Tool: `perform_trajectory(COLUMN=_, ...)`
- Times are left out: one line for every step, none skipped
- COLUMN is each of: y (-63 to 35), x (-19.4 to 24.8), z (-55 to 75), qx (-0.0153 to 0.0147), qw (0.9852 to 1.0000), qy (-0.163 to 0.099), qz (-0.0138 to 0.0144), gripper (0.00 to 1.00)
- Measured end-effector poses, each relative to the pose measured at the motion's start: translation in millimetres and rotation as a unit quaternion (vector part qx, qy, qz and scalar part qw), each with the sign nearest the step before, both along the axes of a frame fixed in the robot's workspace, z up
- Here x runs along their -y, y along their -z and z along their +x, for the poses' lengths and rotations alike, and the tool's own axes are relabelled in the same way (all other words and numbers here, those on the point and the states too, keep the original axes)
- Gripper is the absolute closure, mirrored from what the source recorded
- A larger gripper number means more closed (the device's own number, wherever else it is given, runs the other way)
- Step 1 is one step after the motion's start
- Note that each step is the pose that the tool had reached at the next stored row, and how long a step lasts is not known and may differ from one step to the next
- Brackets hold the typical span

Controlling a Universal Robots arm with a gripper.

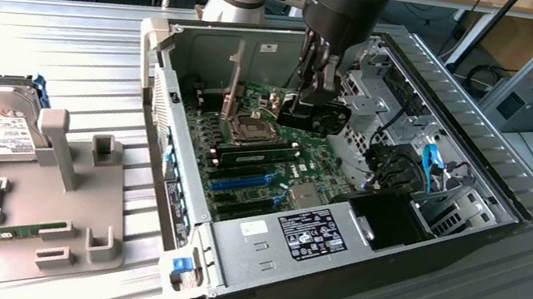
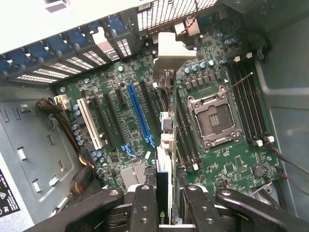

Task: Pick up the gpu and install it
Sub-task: 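Insert the gpu into the slot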

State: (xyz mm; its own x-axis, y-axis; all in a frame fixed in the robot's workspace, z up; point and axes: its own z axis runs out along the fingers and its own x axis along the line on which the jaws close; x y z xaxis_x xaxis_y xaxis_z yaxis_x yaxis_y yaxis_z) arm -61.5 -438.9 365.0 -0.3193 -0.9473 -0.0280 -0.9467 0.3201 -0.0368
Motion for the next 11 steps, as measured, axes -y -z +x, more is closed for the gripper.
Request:
perform_trajectory(y=0.0, x=0.0, z=0.0, qx=0.0, qw=1.0, qy=-0.001, qz=0.0, gripper=0.74)
perform_trajectory(y=0.0, x=0.0, z=0.0, qx=0.0, qw=1.0, qy=-0.001, qz=0.0, gripper=0.74)
perform_trajectory(y=0.0, x=0.0, z=0.0, qx=0.0, qw=1.0, qy=-0.002, qz=0.0, gripper=0.74)
perform_trajectory(y=0.0, x=0.0, z=0.0, qx=0.0, qw=1.0, qy=-0.002, qz=0.0, gripper=0.74)
perform_trajectory(y=0.0, x=0.0, z=0.0, qx=0.0, qw=1.0, qy=-0.003, qz=0.0, gripper=0.74)
perform_trajectory(y=0.1, x=0.0, z=0.0, qx=0.0, qw=1.0, qy=-0.004, qz=0.0, gripper=0.74)
perform_trajectory(y=0.0, x=0.0, z=0.0, qx=0.0, qw=1.0, qy=-0.004, qz=0.0, gripper=0.74)
perform_trajectory(y=0.1, x=0.0, z=0.0, qx=0.0, qw=1.0, qy=-0.005, qz=0.0, gripper=0.74)
perform_trajectory(y=0.1, x=0.0, z=0.0, qx=0.0, qw=1.0, qy=-0.005, qz=0.0, gripper=0.74)
perform_trajectory(y=0.1, x=0.0, z=0.0, qx=0.0, qw=1.0, qy=-0.006, qz=0.0, gripper=0.74)
perform_trajectory(y=0.1, x=0.0, z=0.0, qx=0.0, qw=1.0, qy=-0.006, qz=0.0, gripper=0.74)
